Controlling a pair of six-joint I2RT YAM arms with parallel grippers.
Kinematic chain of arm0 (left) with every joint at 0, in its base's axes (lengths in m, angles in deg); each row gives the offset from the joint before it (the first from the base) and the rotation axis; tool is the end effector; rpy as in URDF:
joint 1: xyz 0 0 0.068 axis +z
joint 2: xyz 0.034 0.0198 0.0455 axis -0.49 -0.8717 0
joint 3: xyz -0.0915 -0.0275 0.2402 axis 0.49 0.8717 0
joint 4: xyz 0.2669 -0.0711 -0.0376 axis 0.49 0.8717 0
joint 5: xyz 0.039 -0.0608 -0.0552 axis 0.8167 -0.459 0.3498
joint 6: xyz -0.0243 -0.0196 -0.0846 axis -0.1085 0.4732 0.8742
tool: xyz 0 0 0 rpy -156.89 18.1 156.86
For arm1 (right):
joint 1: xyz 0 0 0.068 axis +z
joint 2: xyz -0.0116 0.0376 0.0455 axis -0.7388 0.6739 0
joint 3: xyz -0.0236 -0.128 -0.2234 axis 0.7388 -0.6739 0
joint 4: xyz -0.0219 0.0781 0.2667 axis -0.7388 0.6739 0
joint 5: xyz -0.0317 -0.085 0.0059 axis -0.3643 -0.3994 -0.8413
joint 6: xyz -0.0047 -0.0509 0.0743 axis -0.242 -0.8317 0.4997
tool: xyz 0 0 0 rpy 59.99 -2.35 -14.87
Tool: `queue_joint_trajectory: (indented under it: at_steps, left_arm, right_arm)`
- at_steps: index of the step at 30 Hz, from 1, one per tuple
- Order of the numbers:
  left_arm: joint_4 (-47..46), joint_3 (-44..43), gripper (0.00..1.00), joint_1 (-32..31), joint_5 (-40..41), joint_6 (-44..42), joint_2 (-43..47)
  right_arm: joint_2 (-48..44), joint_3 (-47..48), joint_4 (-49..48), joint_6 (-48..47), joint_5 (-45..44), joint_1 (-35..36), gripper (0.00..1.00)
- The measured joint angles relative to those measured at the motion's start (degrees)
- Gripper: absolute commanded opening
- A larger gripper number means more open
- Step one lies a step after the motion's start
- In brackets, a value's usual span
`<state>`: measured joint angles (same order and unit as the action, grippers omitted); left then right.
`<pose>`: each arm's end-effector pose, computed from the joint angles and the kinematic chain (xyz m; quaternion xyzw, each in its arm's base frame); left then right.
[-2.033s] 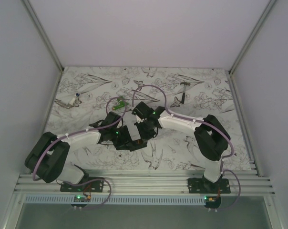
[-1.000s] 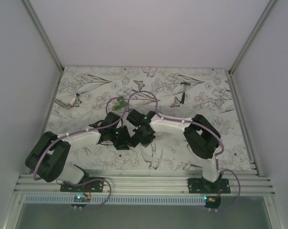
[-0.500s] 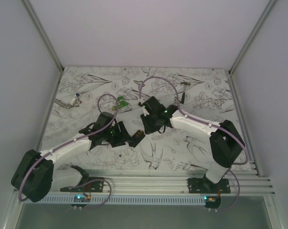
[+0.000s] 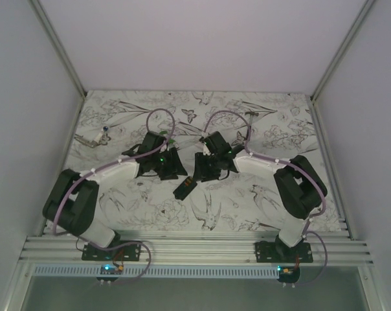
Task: Snap on the fuse box
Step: Adjust the fuse in the fuse box base.
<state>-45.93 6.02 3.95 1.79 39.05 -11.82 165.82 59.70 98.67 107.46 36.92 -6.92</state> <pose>0.3137 -0.1784 0.1451 -0.0881 0.8970 -0.3591 0.2423 0.2888 0.2751 0.1136 -0.0913 0.9487 0.2645 0.1473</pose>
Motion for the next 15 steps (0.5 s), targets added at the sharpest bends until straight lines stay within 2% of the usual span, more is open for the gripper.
queue_joint_trajectory:
  at_steps: [4,15]
  left_arm:
    - [-0.2,-3.1,0.38,0.0,-2.8,-1.3,-4.9]
    - [0.3,-3.0,0.35,-0.2,-6.5,-1.0,-8.4]
  right_arm:
    - [0.4,-2.1,-3.4,3.0,2.2,0.0,0.44]
    - [2.0,-2.3,-7.7,4.4,6.1,-0.2,0.34]
